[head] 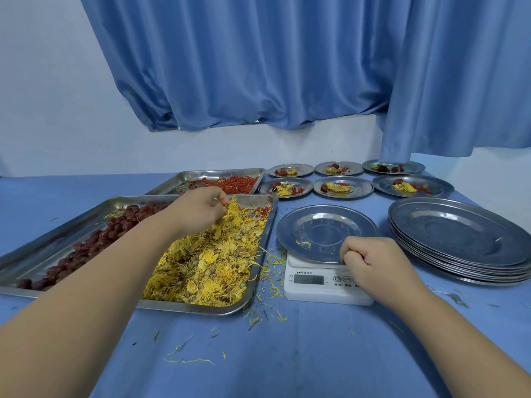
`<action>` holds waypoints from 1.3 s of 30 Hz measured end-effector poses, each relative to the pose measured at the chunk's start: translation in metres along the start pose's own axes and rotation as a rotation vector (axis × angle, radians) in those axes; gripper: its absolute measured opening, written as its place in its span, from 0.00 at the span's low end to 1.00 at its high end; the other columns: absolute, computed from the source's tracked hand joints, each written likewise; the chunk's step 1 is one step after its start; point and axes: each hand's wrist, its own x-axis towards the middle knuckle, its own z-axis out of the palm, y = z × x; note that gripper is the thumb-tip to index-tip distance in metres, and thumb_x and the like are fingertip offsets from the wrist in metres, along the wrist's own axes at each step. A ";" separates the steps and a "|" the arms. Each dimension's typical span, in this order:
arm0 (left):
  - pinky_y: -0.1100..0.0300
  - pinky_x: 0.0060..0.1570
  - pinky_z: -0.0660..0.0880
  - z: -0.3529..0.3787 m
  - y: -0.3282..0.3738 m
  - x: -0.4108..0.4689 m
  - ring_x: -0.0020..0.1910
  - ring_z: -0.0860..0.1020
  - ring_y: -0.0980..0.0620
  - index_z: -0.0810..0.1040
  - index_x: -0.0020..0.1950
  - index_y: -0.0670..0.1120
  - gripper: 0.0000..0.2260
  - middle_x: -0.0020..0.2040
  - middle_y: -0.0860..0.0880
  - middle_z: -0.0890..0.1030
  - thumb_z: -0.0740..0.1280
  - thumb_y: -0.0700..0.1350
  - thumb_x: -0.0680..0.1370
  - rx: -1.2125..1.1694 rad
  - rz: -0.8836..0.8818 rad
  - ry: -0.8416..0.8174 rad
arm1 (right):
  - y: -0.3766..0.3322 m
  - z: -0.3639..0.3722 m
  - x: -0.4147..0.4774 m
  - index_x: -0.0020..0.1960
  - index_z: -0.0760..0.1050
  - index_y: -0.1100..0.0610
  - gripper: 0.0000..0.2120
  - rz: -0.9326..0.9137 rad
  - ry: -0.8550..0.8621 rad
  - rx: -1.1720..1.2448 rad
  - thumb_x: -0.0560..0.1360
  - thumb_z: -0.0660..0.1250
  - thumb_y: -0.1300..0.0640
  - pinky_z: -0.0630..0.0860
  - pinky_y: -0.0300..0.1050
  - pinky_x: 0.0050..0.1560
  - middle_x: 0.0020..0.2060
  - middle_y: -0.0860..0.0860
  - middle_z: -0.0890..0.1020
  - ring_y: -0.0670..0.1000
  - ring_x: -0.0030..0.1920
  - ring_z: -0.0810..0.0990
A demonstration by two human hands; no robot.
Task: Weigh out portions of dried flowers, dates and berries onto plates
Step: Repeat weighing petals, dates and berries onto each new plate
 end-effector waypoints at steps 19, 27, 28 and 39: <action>0.69 0.23 0.66 0.011 0.007 0.008 0.25 0.71 0.60 0.76 0.52 0.54 0.08 0.40 0.53 0.81 0.60 0.42 0.81 -0.036 0.033 0.042 | -0.002 0.001 0.001 0.32 0.74 0.54 0.10 -0.043 0.013 -0.001 0.69 0.61 0.63 0.73 0.49 0.31 0.26 0.47 0.76 0.48 0.30 0.73; 0.69 0.24 0.67 0.009 0.009 0.001 0.24 0.70 0.62 0.76 0.51 0.54 0.07 0.47 0.44 0.83 0.61 0.42 0.81 -0.147 0.002 0.056 | -0.040 0.015 0.001 0.42 0.78 0.51 0.08 -0.049 0.061 0.225 0.72 0.64 0.63 0.66 0.30 0.33 0.29 0.39 0.77 0.40 0.33 0.75; 0.67 0.27 0.70 0.009 0.009 0.000 0.28 0.72 0.59 0.76 0.51 0.54 0.07 0.46 0.44 0.83 0.61 0.42 0.81 -0.146 -0.001 0.053 | -0.052 0.022 0.007 0.47 0.78 0.49 0.07 -0.036 0.000 0.268 0.73 0.66 0.59 0.66 0.29 0.36 0.34 0.38 0.78 0.38 0.34 0.75; 0.58 0.34 0.79 0.007 0.003 -0.015 0.32 0.74 0.54 0.77 0.52 0.48 0.08 0.34 0.49 0.75 0.60 0.38 0.81 -0.348 -0.054 0.087 | -0.131 0.104 0.075 0.57 0.69 0.53 0.19 0.050 -0.163 0.282 0.71 0.72 0.49 0.64 0.37 0.30 0.45 0.48 0.73 0.41 0.37 0.70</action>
